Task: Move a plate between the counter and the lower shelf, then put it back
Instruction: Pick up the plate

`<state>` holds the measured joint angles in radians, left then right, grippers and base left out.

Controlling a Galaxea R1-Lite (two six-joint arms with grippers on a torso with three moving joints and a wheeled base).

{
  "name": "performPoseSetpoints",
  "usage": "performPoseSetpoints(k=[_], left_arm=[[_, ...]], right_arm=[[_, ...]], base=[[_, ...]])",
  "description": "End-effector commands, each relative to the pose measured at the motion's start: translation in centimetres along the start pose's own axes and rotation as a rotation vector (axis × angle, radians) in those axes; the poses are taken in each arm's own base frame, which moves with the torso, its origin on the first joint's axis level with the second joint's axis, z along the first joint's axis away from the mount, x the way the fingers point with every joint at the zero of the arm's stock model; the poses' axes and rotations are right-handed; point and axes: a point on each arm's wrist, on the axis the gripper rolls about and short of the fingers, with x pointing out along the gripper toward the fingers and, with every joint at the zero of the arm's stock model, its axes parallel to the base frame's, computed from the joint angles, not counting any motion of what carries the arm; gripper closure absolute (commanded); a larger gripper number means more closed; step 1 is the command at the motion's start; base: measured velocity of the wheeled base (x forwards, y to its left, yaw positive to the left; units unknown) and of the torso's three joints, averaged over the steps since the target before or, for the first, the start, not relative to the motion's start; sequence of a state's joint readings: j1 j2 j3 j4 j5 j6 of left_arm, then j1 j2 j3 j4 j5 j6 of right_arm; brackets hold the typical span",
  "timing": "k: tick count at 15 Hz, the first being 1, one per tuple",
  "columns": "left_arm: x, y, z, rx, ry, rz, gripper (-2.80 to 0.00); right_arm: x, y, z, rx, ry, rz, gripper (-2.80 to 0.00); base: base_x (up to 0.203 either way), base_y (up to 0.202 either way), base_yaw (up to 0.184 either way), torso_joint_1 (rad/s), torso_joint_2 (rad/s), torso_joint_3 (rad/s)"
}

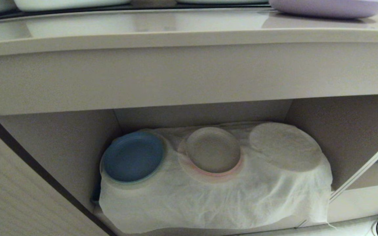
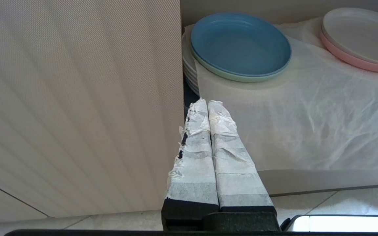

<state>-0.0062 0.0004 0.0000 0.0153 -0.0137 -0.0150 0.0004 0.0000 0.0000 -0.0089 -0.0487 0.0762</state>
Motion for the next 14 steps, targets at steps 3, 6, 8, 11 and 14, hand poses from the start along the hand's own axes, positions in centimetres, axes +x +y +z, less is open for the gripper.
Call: performPoseSetpoints(k=[3,6,8,11,14], left_arm=[[0.00,0.00,0.00,-0.002,0.000,0.000,0.00],[0.00,0.00,0.00,-0.002,0.000,0.000,0.00],[0.00,0.00,0.00,-0.002,0.000,0.000,0.00],[0.00,0.00,0.00,-0.002,0.000,0.000,0.00],[0.00,0.00,0.00,-0.002,0.000,0.000,0.00]], right_arm=[[0.01,0.00,0.01,0.001,0.001,0.001,0.00],[0.00,0.00,0.00,0.001,0.000,0.001,0.00],[0.01,0.00,0.01,0.000,0.001,0.000,0.00],[0.00,0.00,0.00,0.001,0.000,0.001,0.00],[0.00,0.00,0.01,0.002,-0.001,-0.001,0.00]], base=[[0.000,0.000,0.000,0.000,0.00,0.000],[0.000,0.000,0.000,0.000,0.00,0.000],[0.000,0.000,0.000,0.000,0.00,0.000],[0.000,0.000,0.000,0.000,0.00,0.000],[0.000,0.000,0.000,0.000,0.00,0.000]])
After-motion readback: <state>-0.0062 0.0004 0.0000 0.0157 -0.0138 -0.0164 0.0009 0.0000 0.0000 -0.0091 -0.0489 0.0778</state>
